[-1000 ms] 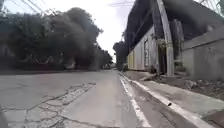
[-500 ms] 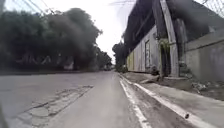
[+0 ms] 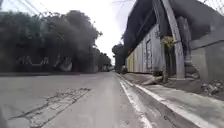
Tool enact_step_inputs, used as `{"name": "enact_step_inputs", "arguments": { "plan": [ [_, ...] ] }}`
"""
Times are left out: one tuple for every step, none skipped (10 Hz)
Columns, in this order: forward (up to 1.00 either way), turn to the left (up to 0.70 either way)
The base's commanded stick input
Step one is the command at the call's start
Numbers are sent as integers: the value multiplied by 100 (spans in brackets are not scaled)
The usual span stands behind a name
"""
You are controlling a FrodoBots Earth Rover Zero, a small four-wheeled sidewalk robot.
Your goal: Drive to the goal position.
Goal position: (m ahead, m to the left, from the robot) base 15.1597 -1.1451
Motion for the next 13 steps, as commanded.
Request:
{"name": "enact_step_inputs", "arguments": {
  "plan": [
    [70, 0],
    [70, 0],
    [70, 0],
    [70, 0],
    [70, 0],
    [70, 0],
    [70, 0],
    [70, 0],
    [70, 0],
    [70, 0],
    [70, 0],
    [70, 0],
    [70, 0]
  ]
}}
